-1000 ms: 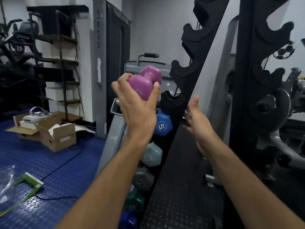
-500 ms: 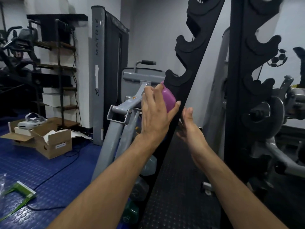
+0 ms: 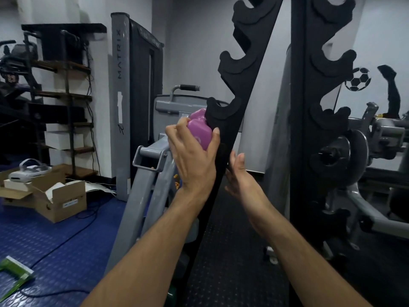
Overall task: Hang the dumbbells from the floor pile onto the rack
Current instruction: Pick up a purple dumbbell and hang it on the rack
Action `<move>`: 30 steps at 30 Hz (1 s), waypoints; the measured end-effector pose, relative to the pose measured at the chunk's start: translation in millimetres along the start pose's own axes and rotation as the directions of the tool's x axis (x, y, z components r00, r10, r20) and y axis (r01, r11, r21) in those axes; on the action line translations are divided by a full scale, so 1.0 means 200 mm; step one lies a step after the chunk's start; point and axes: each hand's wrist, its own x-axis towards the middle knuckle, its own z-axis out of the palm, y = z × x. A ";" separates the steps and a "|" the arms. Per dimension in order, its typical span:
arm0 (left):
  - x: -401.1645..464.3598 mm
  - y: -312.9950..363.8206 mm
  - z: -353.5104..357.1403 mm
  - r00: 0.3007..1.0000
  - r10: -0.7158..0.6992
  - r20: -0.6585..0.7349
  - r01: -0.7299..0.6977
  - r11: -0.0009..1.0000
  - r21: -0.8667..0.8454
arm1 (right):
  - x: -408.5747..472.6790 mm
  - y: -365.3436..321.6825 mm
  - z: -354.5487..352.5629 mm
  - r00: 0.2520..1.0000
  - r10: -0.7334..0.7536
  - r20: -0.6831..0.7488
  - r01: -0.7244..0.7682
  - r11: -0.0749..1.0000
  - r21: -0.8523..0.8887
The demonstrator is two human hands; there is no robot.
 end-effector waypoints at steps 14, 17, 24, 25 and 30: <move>0.02 0.00 0.02 0.994 0.106 0.005 -0.105 0.978 0.180 | 0.00 0.03 -0.01 1.000 -0.028 -0.001 0.028 1.000 -0.011; 0.02 0.00 0.02 0.996 0.093 -0.011 -0.089 0.975 0.206 | -0.01 0.04 -0.01 0.999 -0.028 0.018 0.028 0.999 -0.016; 0.10 -0.14 0.00 0.998 0.061 0.032 -0.065 0.982 0.176 | -0.03 0.03 -0.02 1.000 -0.015 0.026 0.017 0.999 -0.046; 0.10 -0.16 0.00 0.996 0.072 0.050 -0.080 0.983 0.167 | -0.03 0.03 -0.01 1.000 -0.014 0.022 0.015 0.998 -0.053; 0.10 -0.20 0.04 0.988 0.101 0.119 -0.115 0.987 0.113 | -0.02 0.07 -0.02 1.000 -0.008 0.020 0.009 0.998 -0.064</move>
